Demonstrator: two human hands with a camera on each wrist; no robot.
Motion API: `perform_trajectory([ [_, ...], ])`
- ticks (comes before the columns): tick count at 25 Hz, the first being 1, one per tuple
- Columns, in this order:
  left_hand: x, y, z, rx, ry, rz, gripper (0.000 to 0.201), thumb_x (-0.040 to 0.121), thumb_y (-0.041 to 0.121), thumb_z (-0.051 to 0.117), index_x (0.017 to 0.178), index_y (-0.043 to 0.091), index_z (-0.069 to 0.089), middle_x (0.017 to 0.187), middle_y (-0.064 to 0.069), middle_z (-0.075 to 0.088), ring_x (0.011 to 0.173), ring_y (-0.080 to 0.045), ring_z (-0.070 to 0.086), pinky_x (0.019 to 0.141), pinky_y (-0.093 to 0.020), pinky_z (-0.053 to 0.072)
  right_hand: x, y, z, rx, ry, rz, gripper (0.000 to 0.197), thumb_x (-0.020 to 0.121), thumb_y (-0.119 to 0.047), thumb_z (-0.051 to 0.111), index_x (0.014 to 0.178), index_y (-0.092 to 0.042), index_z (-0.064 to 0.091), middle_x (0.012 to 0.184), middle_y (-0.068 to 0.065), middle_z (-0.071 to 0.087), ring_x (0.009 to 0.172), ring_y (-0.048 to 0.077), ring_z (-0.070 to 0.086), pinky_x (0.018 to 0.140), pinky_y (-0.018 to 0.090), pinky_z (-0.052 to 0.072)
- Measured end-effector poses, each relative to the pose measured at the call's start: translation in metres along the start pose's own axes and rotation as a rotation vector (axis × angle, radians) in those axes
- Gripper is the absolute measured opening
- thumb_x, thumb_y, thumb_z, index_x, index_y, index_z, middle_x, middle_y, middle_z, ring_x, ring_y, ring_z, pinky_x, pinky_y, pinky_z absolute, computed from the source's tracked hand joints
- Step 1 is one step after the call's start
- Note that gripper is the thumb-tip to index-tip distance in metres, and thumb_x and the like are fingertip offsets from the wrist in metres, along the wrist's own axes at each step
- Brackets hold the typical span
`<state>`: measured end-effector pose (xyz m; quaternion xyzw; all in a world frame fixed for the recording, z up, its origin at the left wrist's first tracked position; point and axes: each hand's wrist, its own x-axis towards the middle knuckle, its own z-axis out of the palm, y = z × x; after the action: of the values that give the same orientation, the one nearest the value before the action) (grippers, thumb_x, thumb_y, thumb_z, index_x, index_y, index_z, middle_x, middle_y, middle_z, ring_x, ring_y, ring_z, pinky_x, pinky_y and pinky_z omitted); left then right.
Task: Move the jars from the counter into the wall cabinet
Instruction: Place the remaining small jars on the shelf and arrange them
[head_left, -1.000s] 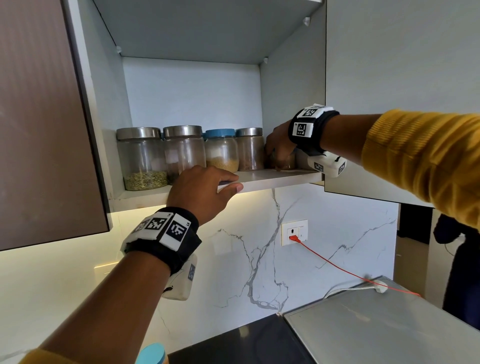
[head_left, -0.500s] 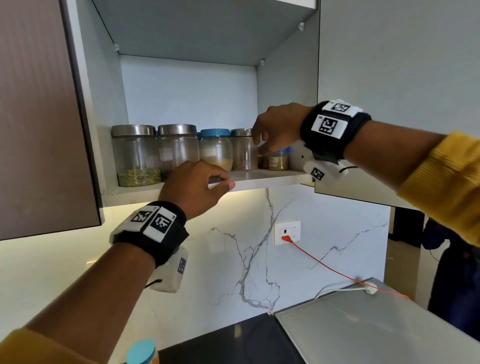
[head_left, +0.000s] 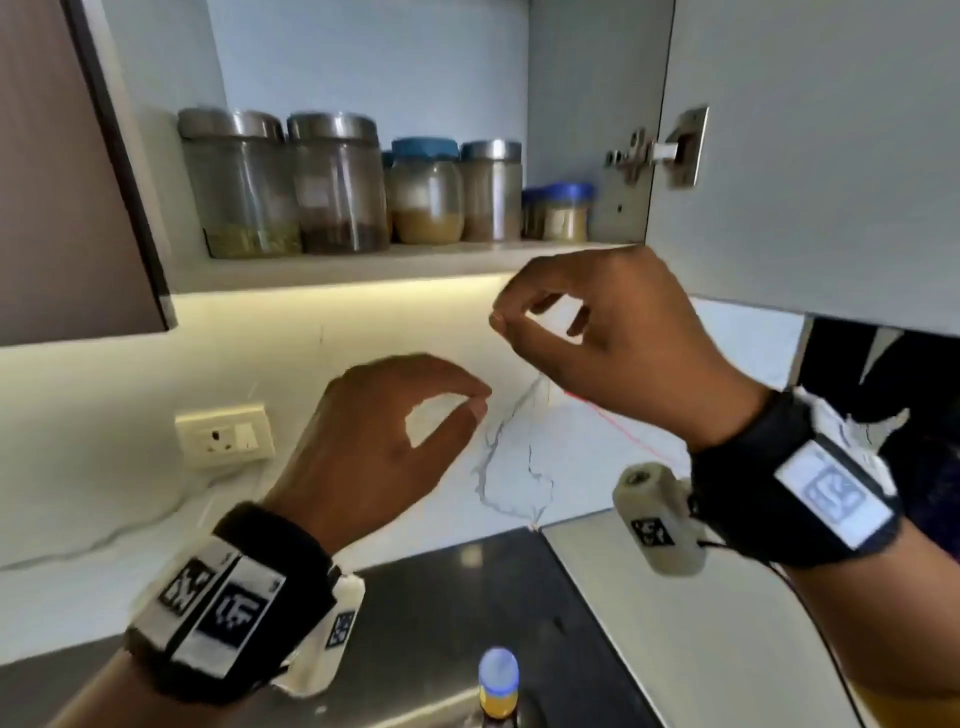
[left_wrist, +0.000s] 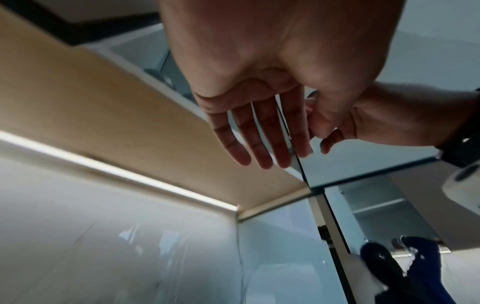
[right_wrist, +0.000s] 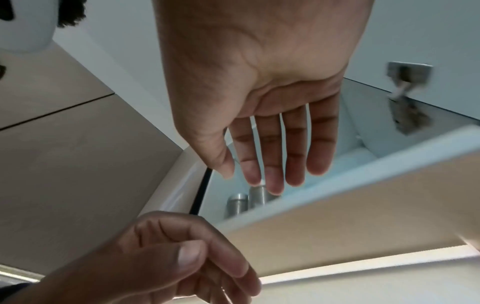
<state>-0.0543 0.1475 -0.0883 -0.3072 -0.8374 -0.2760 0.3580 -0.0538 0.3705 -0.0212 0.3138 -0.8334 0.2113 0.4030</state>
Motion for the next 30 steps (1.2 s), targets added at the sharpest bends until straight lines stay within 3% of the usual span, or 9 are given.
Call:
perform_trajectory([
  [3,-0.057,-0.018,0.03,-0.054,-0.13,-0.12,0.014,0.096,0.041,0.067,0.102,0.034,0.078,0.101,0.025,0.074,0.096,0.006,0.067,0.086,-0.023,0.054,-0.062,0.012,0.053,0.056,-0.076,0.077,0.023,0.093,-0.05,0.064,0.094,-0.032,0.079,0.09,-0.017,0.076,0.077,0.0,0.068,0.067,0.029,0.057],
  [5,-0.093,-0.032,0.053,-0.036,-0.219,-0.213,0.016,0.095,0.043,0.064,0.102,0.036,0.077,0.097,0.025,0.074,0.091,0.007,0.067,0.082,-0.025,0.055,-0.103,0.022,0.096,0.043,-0.207,0.185,0.02,0.09,-0.05,0.068,0.093,-0.032,0.077,0.086,-0.015,0.075,0.075,0.001,0.066,0.068,0.03,0.057],
  [9,-0.154,-0.06,0.097,-0.048,-0.357,-0.379,0.02,0.093,0.041,0.062,0.105,0.037,0.076,0.094,0.021,0.075,0.084,0.002,0.069,0.076,-0.03,0.059,-0.169,0.048,0.177,0.073,-0.571,0.395,0.022,0.088,-0.048,0.067,0.101,-0.032,0.075,0.097,-0.011,0.076,0.093,0.009,0.071,0.08,0.031,0.056],
  [13,-0.196,-0.072,0.122,-0.089,-0.442,-0.489,0.015,0.095,0.033,0.065,0.107,0.034,0.075,0.094,0.018,0.073,0.085,-0.001,0.068,0.078,-0.032,0.06,-0.225,0.071,0.239,0.092,-0.879,0.499,0.032,0.087,-0.043,0.068,0.116,-0.031,0.072,0.118,-0.007,0.073,0.113,0.017,0.068,0.092,0.035,0.055],
  [16,-0.218,-0.077,0.129,-0.071,-0.49,-0.564,0.017,0.097,0.035,0.064,0.11,0.034,0.074,0.099,0.02,0.072,0.09,0.002,0.067,0.083,-0.028,0.059,-0.258,0.077,0.271,0.026,-1.043,0.523,0.037,0.085,-0.039,0.072,0.12,-0.028,0.067,0.126,-0.001,0.063,0.118,0.024,0.062,0.092,0.038,0.053],
  [20,-0.24,-0.081,0.128,-0.015,-0.581,-0.592,0.02,0.098,0.038,0.062,0.114,0.036,0.072,0.106,0.02,0.07,0.095,0.004,0.065,0.088,-0.027,0.058,-0.28,0.077,0.293,0.062,-1.036,0.59,0.043,0.081,-0.038,0.08,0.113,-0.024,0.055,0.12,0.001,0.064,0.107,0.026,0.064,0.085,0.04,0.056],
  [24,-0.249,-0.079,0.125,-0.009,-0.563,-0.636,0.025,0.097,0.039,0.063,0.121,0.036,0.069,0.113,0.019,0.07,0.101,0.003,0.064,0.09,-0.028,0.057,-0.274,0.072,0.294,0.145,-0.982,0.614,0.036,0.08,-0.035,0.079,0.107,-0.026,0.056,0.109,0.002,0.07,0.096,0.024,0.069,0.084,0.039,0.059],
  [30,-0.248,-0.073,0.118,-0.038,-0.454,-0.711,0.066,0.092,0.046,0.069,0.15,0.033,0.042,0.141,0.01,0.058,0.115,-0.003,0.06,0.097,-0.032,0.055,-0.218,0.026,0.274,0.527,-0.707,0.453,0.035,0.081,-0.039,0.084,0.106,-0.029,0.061,0.105,-0.005,0.072,0.093,0.013,0.07,0.084,0.028,0.061],
])
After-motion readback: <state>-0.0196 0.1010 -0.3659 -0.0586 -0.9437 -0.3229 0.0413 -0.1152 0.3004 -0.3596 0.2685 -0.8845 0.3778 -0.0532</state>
